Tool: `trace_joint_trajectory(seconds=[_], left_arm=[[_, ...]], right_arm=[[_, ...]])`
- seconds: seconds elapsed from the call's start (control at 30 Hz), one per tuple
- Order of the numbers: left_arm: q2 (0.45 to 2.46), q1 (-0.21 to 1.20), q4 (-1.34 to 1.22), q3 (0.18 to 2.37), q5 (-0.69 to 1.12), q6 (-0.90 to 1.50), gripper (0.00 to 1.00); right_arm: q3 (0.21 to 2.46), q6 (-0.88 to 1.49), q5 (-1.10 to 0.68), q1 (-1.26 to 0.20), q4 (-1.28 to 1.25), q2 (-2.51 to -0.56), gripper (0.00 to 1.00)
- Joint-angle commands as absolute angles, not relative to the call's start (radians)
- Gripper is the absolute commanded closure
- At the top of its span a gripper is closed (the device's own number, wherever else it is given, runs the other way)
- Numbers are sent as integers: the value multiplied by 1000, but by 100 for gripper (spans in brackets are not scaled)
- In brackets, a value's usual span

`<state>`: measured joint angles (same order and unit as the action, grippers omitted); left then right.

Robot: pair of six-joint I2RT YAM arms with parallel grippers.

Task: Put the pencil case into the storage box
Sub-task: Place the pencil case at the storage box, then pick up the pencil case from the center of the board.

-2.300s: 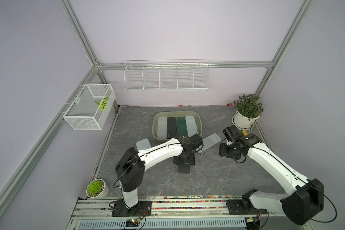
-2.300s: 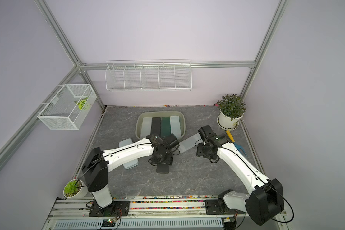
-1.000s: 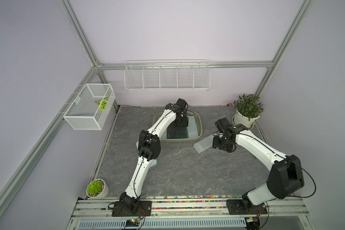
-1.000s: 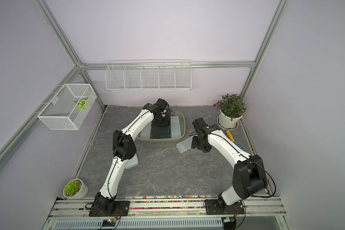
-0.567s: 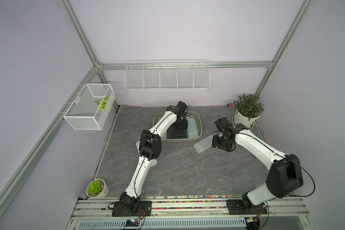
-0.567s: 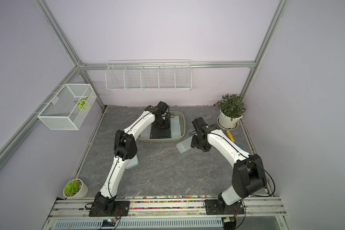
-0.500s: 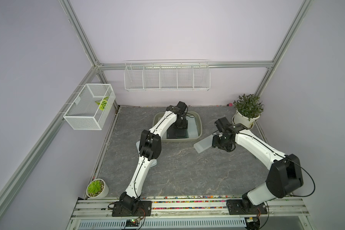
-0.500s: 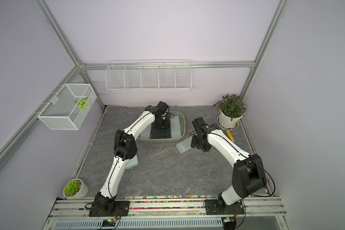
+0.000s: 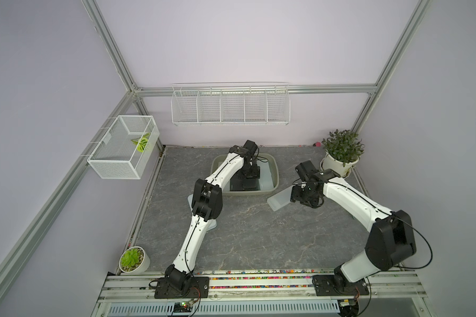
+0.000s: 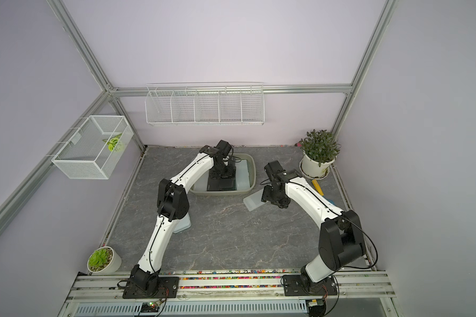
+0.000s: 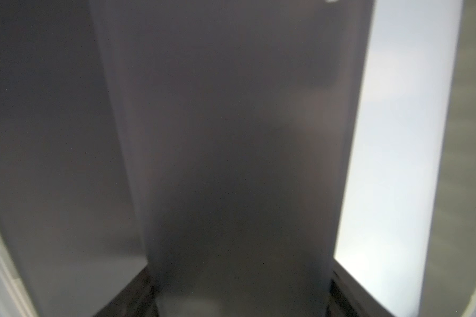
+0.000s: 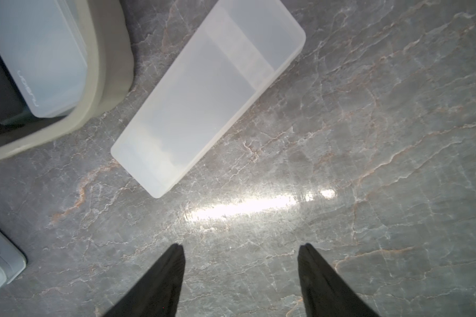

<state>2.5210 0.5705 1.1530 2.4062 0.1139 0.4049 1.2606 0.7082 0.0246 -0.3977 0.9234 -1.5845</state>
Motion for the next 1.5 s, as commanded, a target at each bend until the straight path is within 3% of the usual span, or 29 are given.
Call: trace_joint_trajectory(seconds=[0.0, 0.57, 0.8, 0.97, 1.2, 1.47], left_arm=[[2501, 577, 1169, 2388, 126, 407, 17], [2324, 577, 1192, 2366, 44, 407, 0], [2141, 575, 1244, 2275, -47, 434, 0], [2014, 570, 1258, 2126, -109, 467, 0], [1909, 548, 1236, 1965, -135, 495, 0], [1900, 531, 1239, 1953, -139, 491, 0]], right_arm=[[1293, 751, 11, -391, 907, -1610, 27], [1396, 990, 40, -331, 933, -1733, 21], [1556, 1098, 66, -327, 1013, -1908, 16], [1653, 1145, 69, -327, 1085, -2023, 1], [1675, 1181, 51, -328, 1063, -2097, 1], [1669, 1186, 55, -339, 992, -2158, 1]])
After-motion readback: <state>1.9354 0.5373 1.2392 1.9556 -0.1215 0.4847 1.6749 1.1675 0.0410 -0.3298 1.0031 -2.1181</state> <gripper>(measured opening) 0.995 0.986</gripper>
